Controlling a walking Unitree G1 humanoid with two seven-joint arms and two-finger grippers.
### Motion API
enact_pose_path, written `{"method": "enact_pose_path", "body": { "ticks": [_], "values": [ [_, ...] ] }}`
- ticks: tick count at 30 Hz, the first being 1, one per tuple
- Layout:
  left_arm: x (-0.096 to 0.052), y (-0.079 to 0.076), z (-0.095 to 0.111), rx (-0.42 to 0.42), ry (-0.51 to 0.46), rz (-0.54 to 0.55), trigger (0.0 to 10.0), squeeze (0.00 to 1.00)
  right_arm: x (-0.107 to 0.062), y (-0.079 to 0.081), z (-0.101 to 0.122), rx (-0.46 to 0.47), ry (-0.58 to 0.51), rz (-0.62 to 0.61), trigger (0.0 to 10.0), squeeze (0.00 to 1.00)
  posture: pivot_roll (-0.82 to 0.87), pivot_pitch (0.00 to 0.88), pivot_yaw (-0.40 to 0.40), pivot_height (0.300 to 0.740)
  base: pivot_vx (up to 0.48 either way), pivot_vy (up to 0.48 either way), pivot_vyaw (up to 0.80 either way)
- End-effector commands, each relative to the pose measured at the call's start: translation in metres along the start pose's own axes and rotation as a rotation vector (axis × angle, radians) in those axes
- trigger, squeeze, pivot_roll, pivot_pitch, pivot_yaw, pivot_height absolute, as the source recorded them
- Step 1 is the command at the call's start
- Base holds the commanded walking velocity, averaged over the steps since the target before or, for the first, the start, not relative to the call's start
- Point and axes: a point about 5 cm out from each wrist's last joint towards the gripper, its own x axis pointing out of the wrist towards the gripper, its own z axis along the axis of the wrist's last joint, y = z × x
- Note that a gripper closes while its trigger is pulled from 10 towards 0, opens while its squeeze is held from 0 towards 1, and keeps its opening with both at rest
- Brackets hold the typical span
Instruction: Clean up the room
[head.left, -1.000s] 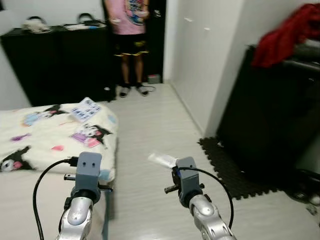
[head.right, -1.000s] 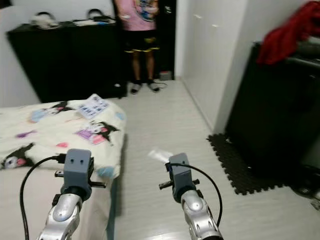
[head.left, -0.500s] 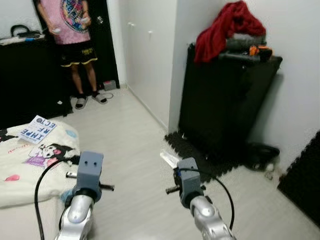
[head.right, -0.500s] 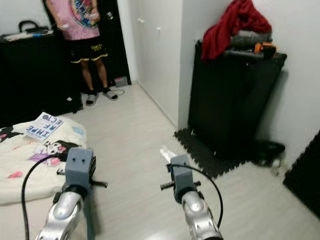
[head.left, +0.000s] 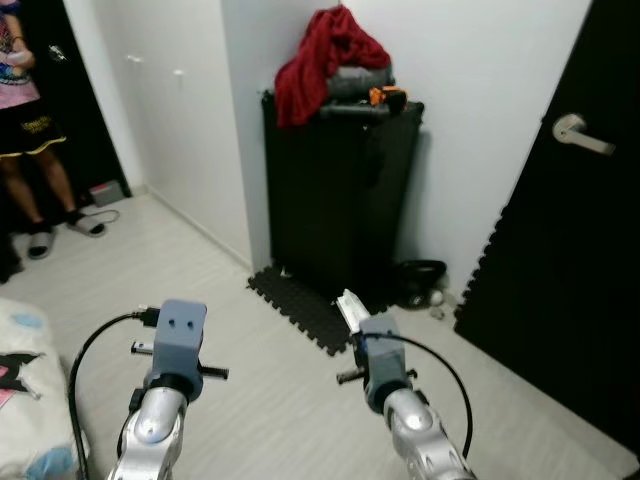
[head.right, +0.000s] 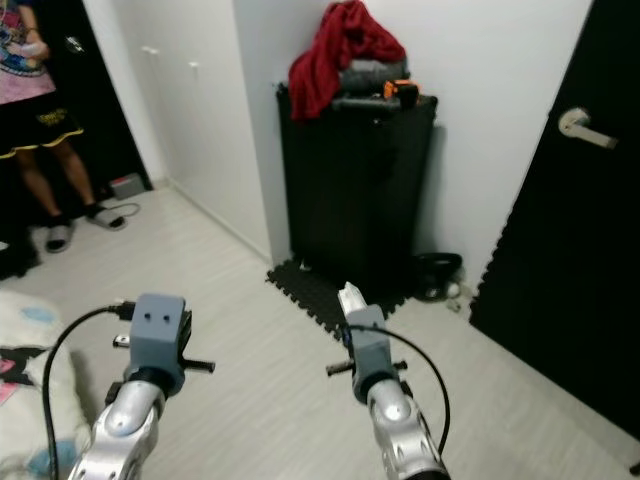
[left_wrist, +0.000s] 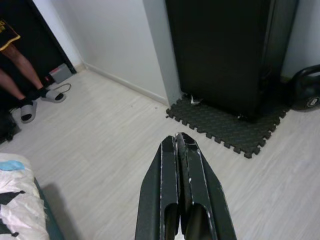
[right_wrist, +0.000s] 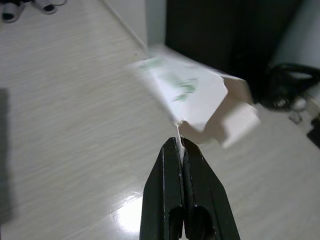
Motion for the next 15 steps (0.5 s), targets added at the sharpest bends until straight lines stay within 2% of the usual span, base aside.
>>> {"method": "enact_pose_path", "body": {
  "ticks": [1, 15],
  "values": [
    [0.000, -0.002, -0.003, -0.026, 0.020, 0.008, 10.0, 0.00, 0.000, -0.003, 0.000, -0.014, -0.001, -0.003, 10.0, 0.00, -0.05, 0.000, 0.033, 0.738, 0.000, 0.000, -0.80],
    [-0.001, -0.013, -0.009, -0.071, 0.034, 0.043, 10.0, 0.00, 0.002, -0.012, 0.005, -0.077, -0.004, 0.013, 10.0, 0.00, -0.08, 0.000, -0.021, 0.738, 0.000, 0.000, -0.80]
  ]
}}
